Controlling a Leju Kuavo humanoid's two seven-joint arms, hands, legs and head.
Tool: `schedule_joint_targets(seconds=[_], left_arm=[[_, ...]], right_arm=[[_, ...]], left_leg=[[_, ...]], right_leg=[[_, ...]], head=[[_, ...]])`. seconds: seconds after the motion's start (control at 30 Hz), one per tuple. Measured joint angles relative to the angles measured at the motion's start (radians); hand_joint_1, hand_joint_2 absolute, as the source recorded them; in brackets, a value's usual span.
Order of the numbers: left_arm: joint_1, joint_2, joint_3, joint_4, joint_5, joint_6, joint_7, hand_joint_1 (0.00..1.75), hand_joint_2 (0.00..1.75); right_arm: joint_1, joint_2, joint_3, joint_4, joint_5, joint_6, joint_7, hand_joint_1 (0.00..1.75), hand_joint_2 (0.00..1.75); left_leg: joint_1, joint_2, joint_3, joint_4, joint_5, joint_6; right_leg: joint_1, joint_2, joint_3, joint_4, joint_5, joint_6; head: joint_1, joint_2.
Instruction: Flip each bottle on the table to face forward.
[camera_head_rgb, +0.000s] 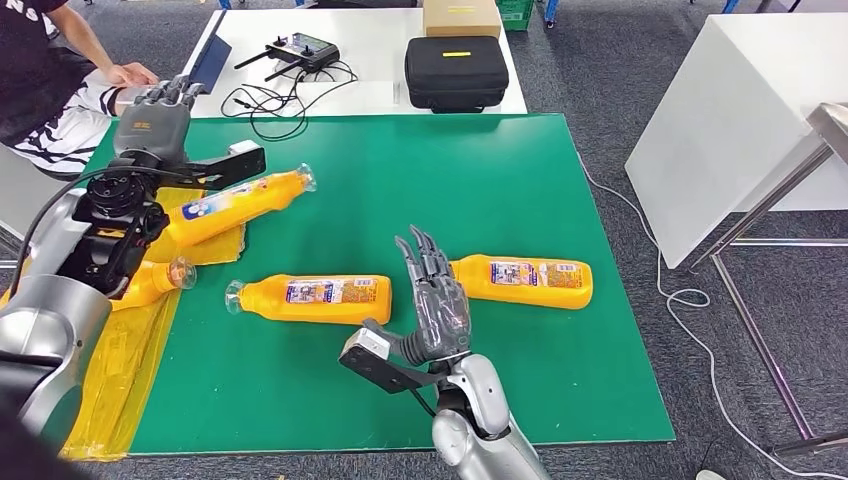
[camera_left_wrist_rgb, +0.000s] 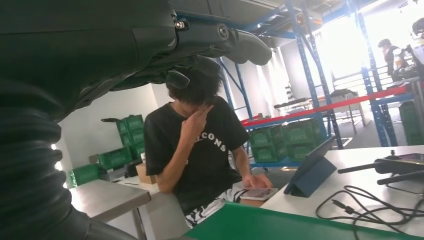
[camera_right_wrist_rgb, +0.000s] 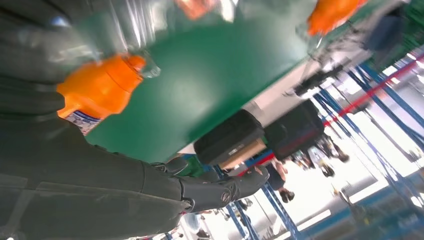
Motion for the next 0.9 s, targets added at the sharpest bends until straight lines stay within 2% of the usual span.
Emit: schedule_joint_targets(seconds=[0.07,0.2,0.27,0.33,0.4,0.5,0.67,0.8,0.9], left_arm=[[-0.001,-0.010,0.015,-0.001,0.021,0.007,-0.023,0.00,0.00],[-0.001,-0.043,0.064,-0.011,0.114,0.035,-0.115,0.00,0.00],[0.001,-0.071,0.102,-0.025,0.215,0.017,-0.217,0.00,0.87],[0.009,-0.111,0.160,-0.055,0.372,-0.046,-0.356,0.00,1.75],[0.027,-0.158,0.219,-0.106,0.541,-0.130,-0.466,0.00,1.75],[0.074,-0.214,0.258,-0.205,0.733,-0.220,-0.531,0.00,1.75],[0.196,-0.264,0.223,-0.441,0.958,-0.269,-0.522,0.00,1.75],[0.262,-0.269,0.185,-0.577,1.028,-0.274,-0.502,0.00,1.75],[0.311,-0.269,0.167,-0.676,1.118,-0.291,-0.508,0.00,1.75]], right_arm=[[-0.009,0.000,0.009,0.015,0.050,0.028,0.045,0.00,1.75],[-0.027,0.000,0.031,0.041,0.142,0.061,0.077,0.00,1.75],[-0.041,0.000,0.045,0.055,0.195,0.070,0.083,0.00,1.75],[-0.066,0.003,0.065,0.079,0.265,0.081,0.107,0.00,1.75],[-0.102,0.010,0.088,0.116,0.334,0.105,0.146,0.00,1.75],[-0.150,0.021,0.115,0.179,0.392,0.154,0.184,0.00,1.75],[-0.204,0.037,0.129,0.268,0.403,0.226,0.195,0.00,1.75],[-0.226,0.043,0.129,0.308,0.398,0.253,0.205,0.00,1.75],[-0.245,0.044,0.125,0.339,0.368,0.310,0.230,0.00,1.75]], left_leg=[[0.000,0.000,0.000,0.000,0.000,0.000],[0.000,0.000,0.000,0.000,0.000,0.000],[0.000,-0.001,0.000,0.000,0.000,0.000],[-0.001,-0.001,0.000,0.000,0.000,0.000],[-0.001,-0.002,-0.001,0.000,0.000,0.000],[-0.002,-0.002,-0.001,0.000,0.000,0.000],[-0.001,-0.002,-0.001,0.000,0.000,0.000],[-0.001,-0.002,-0.001,0.000,0.000,0.000],[-0.001,-0.001,-0.001,0.000,0.000,0.000]], right_leg=[[0.000,0.000,0.000,0.000,0.000,0.000],[0.000,0.000,0.000,0.000,0.000,0.000],[0.000,0.000,0.000,0.000,0.000,0.000],[-0.001,-0.001,0.000,0.000,0.000,0.000],[-0.001,-0.002,0.000,0.000,0.000,0.000],[-0.002,-0.002,0.001,0.000,0.000,0.000],[-0.002,-0.002,0.000,0.000,0.000,0.000],[-0.002,-0.002,0.000,0.000,0.000,0.000],[-0.002,-0.002,0.000,0.000,0.000,0.000]], head=[[0.000,0.000],[0.000,0.000],[0.000,0.000],[0.000,0.000],[0.000,0.000],[0.000,0.000],[0.000,0.000],[0.000,0.000],[0.000,0.000]])
